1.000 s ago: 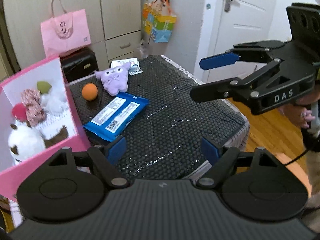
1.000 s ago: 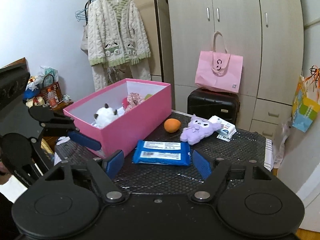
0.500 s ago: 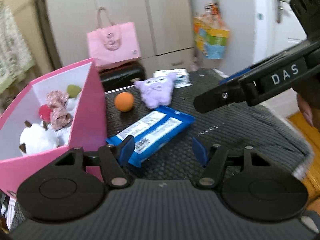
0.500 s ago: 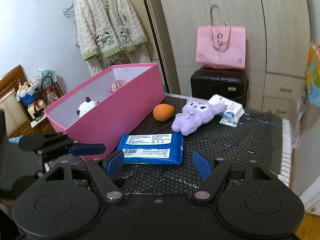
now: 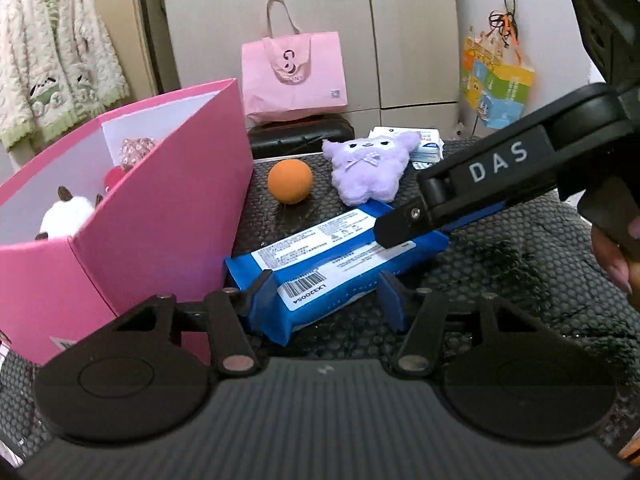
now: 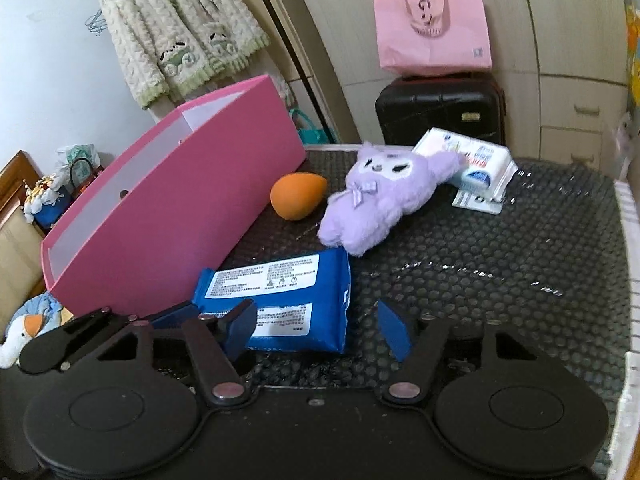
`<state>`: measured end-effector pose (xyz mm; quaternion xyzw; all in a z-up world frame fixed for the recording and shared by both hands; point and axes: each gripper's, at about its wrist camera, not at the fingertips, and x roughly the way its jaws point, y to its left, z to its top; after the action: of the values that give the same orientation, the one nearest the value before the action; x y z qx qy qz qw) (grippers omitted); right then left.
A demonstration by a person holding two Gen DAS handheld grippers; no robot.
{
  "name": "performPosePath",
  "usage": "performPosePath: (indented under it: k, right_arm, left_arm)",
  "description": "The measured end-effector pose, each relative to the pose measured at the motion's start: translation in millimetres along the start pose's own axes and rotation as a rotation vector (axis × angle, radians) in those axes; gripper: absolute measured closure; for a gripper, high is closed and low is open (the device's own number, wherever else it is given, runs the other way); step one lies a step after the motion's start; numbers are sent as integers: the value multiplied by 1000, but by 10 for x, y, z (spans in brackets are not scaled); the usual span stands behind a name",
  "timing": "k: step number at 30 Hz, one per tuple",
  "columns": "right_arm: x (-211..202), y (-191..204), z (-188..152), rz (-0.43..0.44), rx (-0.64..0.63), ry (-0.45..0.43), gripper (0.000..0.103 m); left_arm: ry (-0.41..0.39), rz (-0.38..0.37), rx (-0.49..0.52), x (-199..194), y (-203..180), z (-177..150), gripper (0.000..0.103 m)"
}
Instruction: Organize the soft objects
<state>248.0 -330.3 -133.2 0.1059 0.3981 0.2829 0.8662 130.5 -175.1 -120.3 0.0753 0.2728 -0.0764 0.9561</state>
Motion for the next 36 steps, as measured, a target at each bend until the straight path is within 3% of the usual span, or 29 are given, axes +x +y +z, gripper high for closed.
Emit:
performPosePath:
  k: [5, 7, 9, 13, 18, 24, 29, 33, 36]
  right_arm:
    - [73, 16, -51, 21, -6, 25, 53]
    - [67, 48, -84, -8, -33, 20, 74]
    - [25, 68, -103, -16, -45, 16, 84]
    - [-66, 43, -162, -15, -4, -1, 92]
    - [-240, 53, -297, -57, -4, -23, 92]
    - [-451, -16, -411, -118, 18, -23, 92]
    - [-541, -113, -455, -132, 35, -20, 91]
    - [-536, -162, -445, -114, 64, -35, 84]
    - [-528, -213, -427, -95, 93, -46, 72]
  left_arm:
    - [15, -16, -12, 37, 31, 5, 50]
    - [15, -23, -14, 33, 40, 3, 50]
    - [18, -34, -14, 32, 43, -2, 50]
    - [26, -75, -30, 0, 68, 6, 50]
    - [27, -161, -67, -66, 75, 16, 49]
    - [25, -188, -101, -90, 78, 29, 46]
    - [88, -214, -157, 32, 117, 51, 43]
    - [121, -231, -209, 90, 161, 66, 42]
    - [135, -242, -252, 116, 189, 53, 42]
